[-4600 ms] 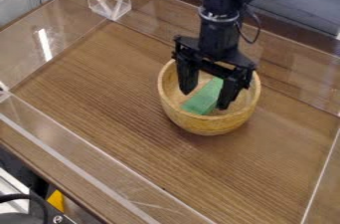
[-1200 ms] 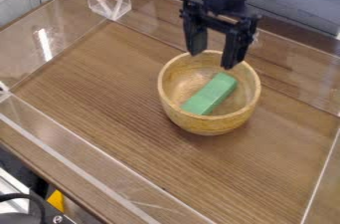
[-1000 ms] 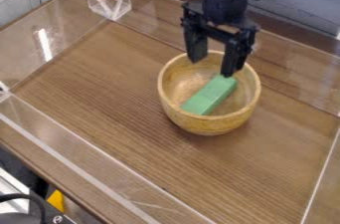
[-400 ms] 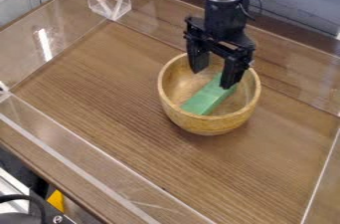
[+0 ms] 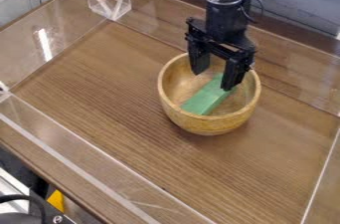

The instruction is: Remove the green block from inside the brown bowl and put it on the table

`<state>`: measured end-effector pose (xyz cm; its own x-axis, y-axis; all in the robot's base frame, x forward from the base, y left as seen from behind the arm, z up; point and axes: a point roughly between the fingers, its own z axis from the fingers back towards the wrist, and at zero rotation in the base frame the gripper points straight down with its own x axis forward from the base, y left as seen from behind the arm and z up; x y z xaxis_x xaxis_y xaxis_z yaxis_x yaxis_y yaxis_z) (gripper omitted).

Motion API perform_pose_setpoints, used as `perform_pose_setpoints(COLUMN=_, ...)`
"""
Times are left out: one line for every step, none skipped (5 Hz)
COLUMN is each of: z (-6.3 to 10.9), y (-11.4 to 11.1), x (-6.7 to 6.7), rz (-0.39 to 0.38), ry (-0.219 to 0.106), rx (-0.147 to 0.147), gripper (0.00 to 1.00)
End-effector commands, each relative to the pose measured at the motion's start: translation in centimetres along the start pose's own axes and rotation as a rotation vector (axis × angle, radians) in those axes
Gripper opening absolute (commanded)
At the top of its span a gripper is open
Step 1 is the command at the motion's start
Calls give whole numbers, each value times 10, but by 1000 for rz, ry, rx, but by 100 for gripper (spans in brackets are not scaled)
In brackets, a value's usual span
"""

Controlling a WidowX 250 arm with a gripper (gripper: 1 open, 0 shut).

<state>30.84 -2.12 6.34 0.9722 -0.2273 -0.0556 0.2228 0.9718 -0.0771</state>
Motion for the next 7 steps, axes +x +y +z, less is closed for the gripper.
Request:
perform_pose_setpoints(z=8, y=-2, x=5, rz=-11, ry=-35, rx=8, gripper=100)
perform_pose_setpoints(z=7, y=-2, x=5, rz=-13, ry=-37, rx=7, gripper=100)
perform_pose_setpoints(z=7, y=-3, x=6, rz=-15, ry=-38, rx=5, gripper=100)
perform_pose_setpoints(z=7, y=-3, x=7, rz=-19, ry=-39, rx=4, gripper=100)
perform_pose_setpoints(z=6, y=-3, x=7, rz=-21, ry=-41, rx=2, gripper=100)
perform_pose_setpoints(z=6, y=-3, x=8, rz=-24, ry=-41, rx=1, gripper=100)
perform_pose_setpoints(z=6, y=-3, x=8, rz=-26, ry=-41, rx=0, gripper=100)
